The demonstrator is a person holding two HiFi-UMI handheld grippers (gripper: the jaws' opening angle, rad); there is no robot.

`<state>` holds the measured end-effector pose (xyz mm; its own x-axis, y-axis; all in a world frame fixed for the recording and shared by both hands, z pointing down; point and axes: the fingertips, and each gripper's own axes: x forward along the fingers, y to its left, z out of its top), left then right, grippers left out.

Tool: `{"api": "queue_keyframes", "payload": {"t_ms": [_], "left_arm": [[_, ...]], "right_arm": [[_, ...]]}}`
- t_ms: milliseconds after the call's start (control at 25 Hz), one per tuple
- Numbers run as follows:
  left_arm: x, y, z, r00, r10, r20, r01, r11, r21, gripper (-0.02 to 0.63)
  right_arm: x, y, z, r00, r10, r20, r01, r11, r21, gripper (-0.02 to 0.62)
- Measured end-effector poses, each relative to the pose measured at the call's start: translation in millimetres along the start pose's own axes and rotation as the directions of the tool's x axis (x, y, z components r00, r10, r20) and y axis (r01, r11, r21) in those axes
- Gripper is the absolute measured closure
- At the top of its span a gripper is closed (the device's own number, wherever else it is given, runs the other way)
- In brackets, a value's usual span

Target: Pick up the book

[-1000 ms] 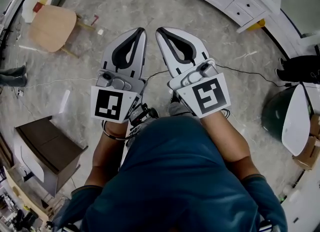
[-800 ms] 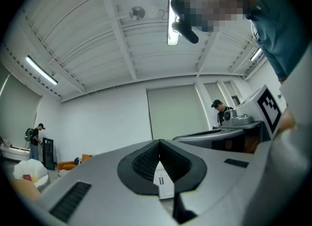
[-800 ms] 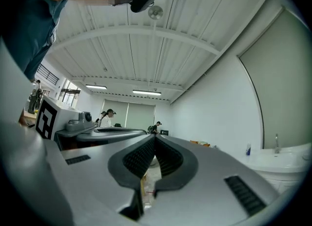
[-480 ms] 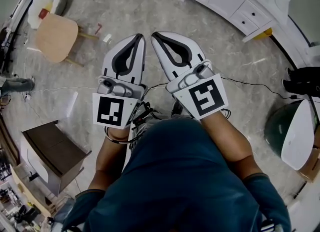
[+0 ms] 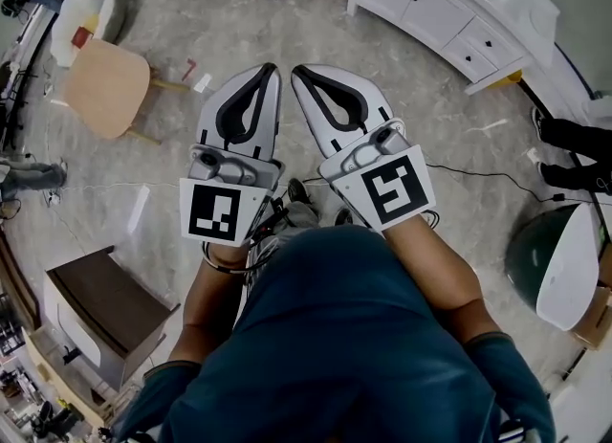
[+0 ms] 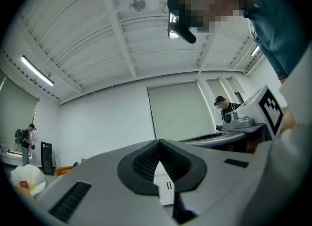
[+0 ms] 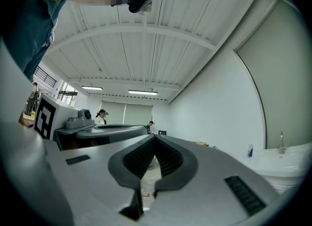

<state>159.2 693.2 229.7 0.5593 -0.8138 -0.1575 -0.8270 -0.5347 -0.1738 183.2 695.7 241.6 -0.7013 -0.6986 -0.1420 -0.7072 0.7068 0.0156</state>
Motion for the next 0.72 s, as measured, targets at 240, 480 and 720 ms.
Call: {"api": "queue_keyframes", "payload": {"t_ms": [240,480,720], "left_arm": [[23,69,-9,1.0,-0.023,0.01,0.023,1.0,-0.008,0.604],[39,129,-25,1.0,-0.028,-0.001,0.028,0.999,-0.04,0.604],[61,161,-39,1.0,-0.009,0.017,0.01,0.999,-0.05,0.604]], "right_arm": [[67,-14,-6,0.999,-0.039,-0.018,0.039,0.998,-0.043,0.583],[127,-23,-10,0.998,-0.055,-0.001,0.055,0.995,-0.084,0.583],[163,-44,-21,0.999,-0.04,-0.022,0.038,0.995,-0.087,0.582]]}}
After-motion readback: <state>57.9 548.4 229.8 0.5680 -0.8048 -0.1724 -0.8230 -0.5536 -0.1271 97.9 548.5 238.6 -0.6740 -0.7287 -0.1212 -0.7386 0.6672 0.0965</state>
